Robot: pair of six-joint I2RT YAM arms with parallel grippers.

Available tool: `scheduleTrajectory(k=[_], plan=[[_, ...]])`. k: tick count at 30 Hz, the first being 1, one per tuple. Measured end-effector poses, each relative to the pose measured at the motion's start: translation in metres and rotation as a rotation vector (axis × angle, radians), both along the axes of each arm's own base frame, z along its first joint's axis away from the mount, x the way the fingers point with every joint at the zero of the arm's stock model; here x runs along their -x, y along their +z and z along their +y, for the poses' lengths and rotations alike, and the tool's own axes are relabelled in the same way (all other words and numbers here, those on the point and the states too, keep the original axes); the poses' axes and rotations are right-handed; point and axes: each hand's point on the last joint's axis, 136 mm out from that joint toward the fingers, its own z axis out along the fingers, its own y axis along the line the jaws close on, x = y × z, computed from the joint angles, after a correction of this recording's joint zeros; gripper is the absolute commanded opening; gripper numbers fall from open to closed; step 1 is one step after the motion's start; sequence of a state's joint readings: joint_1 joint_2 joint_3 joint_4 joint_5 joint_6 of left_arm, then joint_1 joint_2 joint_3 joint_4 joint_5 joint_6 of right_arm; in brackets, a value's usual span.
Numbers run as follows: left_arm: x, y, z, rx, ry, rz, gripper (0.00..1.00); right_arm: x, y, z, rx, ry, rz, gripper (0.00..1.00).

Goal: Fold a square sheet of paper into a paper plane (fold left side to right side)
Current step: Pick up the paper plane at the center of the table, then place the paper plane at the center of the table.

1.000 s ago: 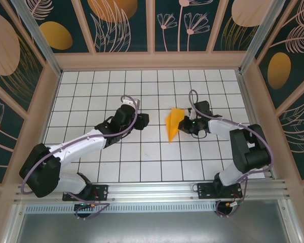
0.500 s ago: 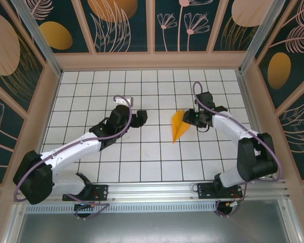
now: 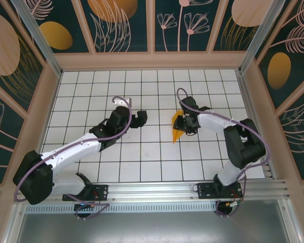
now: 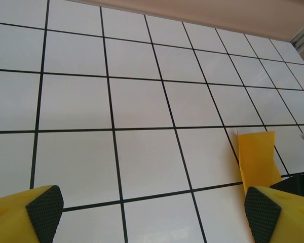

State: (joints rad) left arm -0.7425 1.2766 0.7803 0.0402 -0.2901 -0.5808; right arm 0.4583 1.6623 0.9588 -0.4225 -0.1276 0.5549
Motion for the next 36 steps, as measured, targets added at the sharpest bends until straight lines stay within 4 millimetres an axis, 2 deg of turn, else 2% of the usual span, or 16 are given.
scheduleTrajectory(k=[4, 7, 10, 15, 20, 24, 36], plan=[[0.000, 0.000, 0.000, -0.001, 0.002, -0.001, 0.95, 0.001, -0.009, 0.001, 0.009, -0.003, 0.023, 0.12], [-0.001, 0.000, 0.001, -0.003, 0.006, -0.003, 0.95, -0.004, -0.007, 0.003, 0.011, 0.006, 0.017, 0.03], [-0.001, 0.000, 0.001, -0.004, 0.006, -0.003, 0.95, -0.017, 0.003, 0.007, 0.018, 0.026, -0.009, 0.02], [0.001, -0.001, 0.003, -0.009, 0.006, 0.000, 0.96, -0.055, 0.015, 0.017, 0.067, 0.071, -0.062, 0.03], [0.004, -0.001, 0.006, -0.011, 0.007, 0.001, 0.96, -0.082, 0.004, 0.022, 0.137, 0.116, -0.054, 0.05], [0.005, -0.001, 0.007, -0.013, 0.007, 0.002, 0.96, -0.086, -0.009, 0.023, 0.170, 0.146, -0.023, 0.10], [0.006, -0.002, 0.007, -0.014, 0.006, 0.005, 0.97, -0.083, -0.014, 0.025, 0.176, 0.200, 0.010, 0.20]])
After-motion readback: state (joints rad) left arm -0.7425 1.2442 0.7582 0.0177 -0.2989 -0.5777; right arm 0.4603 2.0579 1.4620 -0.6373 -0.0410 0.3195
